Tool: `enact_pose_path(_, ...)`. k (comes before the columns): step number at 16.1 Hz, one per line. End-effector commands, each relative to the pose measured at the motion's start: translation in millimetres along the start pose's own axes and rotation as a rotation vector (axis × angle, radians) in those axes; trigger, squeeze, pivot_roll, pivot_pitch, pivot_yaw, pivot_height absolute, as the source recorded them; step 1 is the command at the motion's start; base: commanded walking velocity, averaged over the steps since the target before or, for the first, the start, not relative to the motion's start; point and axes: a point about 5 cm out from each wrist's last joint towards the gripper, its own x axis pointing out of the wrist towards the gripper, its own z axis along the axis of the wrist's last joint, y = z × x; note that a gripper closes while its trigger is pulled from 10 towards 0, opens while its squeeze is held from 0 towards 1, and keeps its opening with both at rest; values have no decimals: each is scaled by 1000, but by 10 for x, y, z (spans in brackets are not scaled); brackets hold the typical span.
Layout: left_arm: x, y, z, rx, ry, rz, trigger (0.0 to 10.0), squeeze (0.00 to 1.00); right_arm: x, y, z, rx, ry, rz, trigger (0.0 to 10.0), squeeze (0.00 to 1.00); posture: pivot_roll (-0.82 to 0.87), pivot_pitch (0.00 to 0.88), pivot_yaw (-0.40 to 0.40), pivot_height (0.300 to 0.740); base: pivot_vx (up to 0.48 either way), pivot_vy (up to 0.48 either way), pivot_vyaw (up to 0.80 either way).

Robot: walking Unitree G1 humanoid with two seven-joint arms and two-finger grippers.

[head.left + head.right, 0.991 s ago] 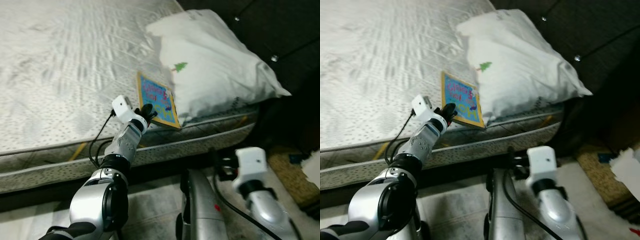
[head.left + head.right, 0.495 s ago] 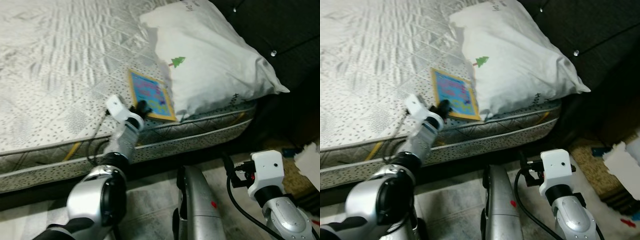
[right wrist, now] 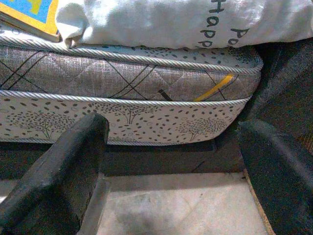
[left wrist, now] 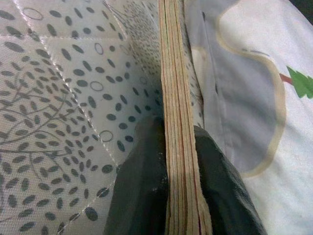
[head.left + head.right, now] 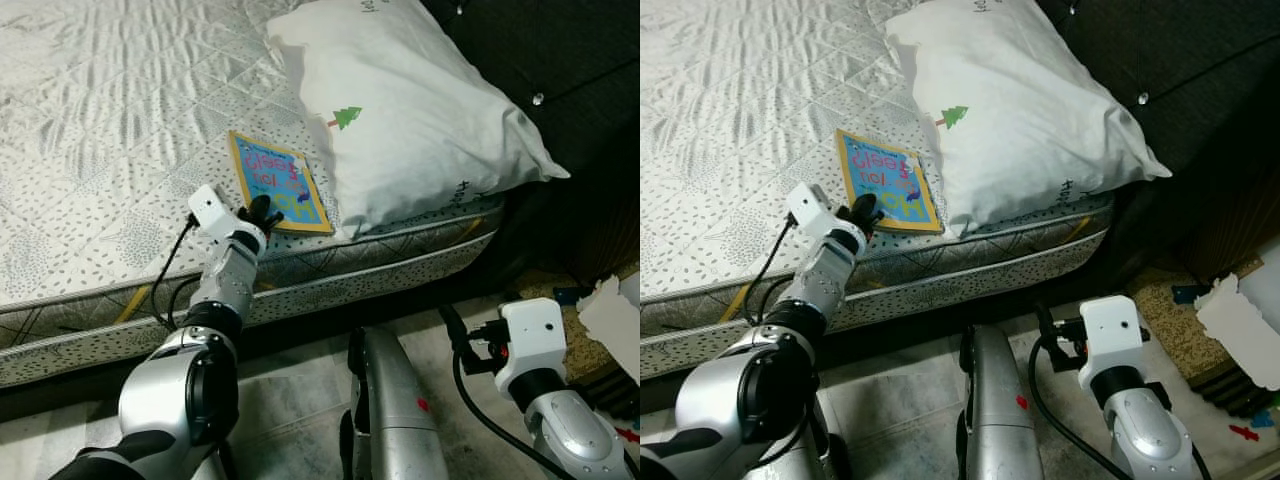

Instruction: Clean up the room

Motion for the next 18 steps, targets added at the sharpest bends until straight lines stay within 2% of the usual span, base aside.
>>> enact_pose_path(1, -53, 115, -194, 56, 126, 36, 10000, 902, -29, -34, -3, -8, 12, -9, 10000, 0, -272, 174, -78, 496, 0, 0, 0)
enact_pose_path(2, -56, 128, -202, 69, 143, 37, 10000, 1000, -22, -34, -1, -9, 11, -11, 10000, 0, -272, 173, -77, 496, 0, 0, 0)
enact_pose_path(8, -17, 256, 86, 137, 123, 97, 10000, 1000, 33, -45, 6, -16, 11, -16, 10000, 0, -268, 161, -77, 496, 0, 0, 0)
enact_pose_path(14, -36, 365, 169, 293, 195, 103, 10000, 1000, 135, -15, 35, -16, -9, -14, 10000, 0, -255, 141, -70, 496, 0, 0, 0)
enact_pose_path(16, -44, 411, 213, 351, 194, 128, 10000, 1000, 171, -4, 40, -14, -17, -14, 10000, 0, -246, 132, -66, 496, 0, 0, 0)
enact_pose_path(18, -46, 473, 350, 404, 145, 185, 10000, 1000, 235, 23, 48, -8, -28, -11, 10000, 0, -233, 119, -60, 496, 0, 0, 0)
